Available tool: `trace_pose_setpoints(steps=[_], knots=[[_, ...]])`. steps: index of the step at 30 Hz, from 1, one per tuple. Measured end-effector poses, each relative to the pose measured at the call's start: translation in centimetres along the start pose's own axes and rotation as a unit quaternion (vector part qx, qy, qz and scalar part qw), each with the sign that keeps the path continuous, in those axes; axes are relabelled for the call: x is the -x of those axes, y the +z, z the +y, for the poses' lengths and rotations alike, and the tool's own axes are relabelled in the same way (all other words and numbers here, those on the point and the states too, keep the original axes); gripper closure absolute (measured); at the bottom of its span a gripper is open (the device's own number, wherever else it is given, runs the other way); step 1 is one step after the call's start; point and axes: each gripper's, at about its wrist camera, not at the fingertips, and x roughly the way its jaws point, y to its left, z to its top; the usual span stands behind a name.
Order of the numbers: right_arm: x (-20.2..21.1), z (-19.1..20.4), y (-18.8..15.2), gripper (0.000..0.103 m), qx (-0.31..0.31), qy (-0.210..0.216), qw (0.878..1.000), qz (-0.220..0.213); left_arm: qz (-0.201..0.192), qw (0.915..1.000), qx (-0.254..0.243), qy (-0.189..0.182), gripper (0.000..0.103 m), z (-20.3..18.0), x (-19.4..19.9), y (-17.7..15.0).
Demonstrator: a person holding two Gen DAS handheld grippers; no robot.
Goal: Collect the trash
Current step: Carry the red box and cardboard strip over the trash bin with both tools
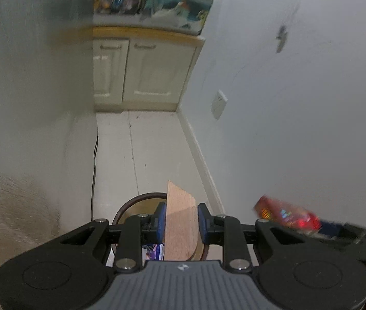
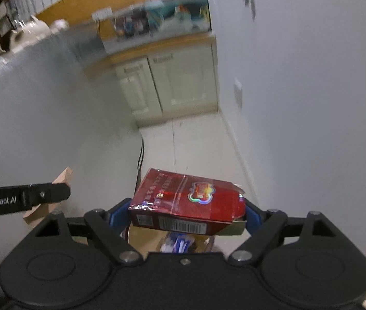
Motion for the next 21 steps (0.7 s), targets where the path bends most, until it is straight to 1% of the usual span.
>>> trace_pose_setpoints(steps=[2, 5, 8, 14, 18, 20, 21], knots=[[-2.8, 0.3, -0.6, 0.016, -0.006, 0.005, 1.0, 0.019, 0.007, 0.9999, 0.009, -0.001, 0.076, 1.0, -2.2, 0.1], [-7.0, 0.7, -1.6, 0.016, -0.015, 0.018, 0.999, 0.046, 0.021, 0.9993, 0.03, 0.007, 0.076, 2.7, -5.3, 0.0], [-10.9, 2.1, -2.8, 0.016, -0.013, 0.024, 0.997, 0.067, 0.03, 0.9981, 0.051, 0.014, 0.076, 4.6, -7.8, -0.1], [-18.1, 4.9, -4.5, 0.016, -0.027, 0.044, 0.993, 0.102, 0.035, 0.9958, 0.081, 0.027, 0.076, 7.5, -11.0, -0.5], [-21.8, 5.9, -5.3, 0.015, -0.057, 0.079, 0.989, 0.112, 0.045, 0.9935, 0.098, 0.037, 0.076, 9.1, -12.4, -1.3], [-23.3, 6.4, -5.8, 0.011, -0.06, 0.104, 0.986, 0.116, 0.051, 0.9925, 0.103, 0.042, 0.076, 9.7, -12.8, -1.6], [-24.0, 6.6, -6.0, 0.002, -0.06, 0.117, 0.984, 0.122, 0.052, 0.9923, 0.104, 0.043, 0.076, 9.9, -13.0, -1.6]])
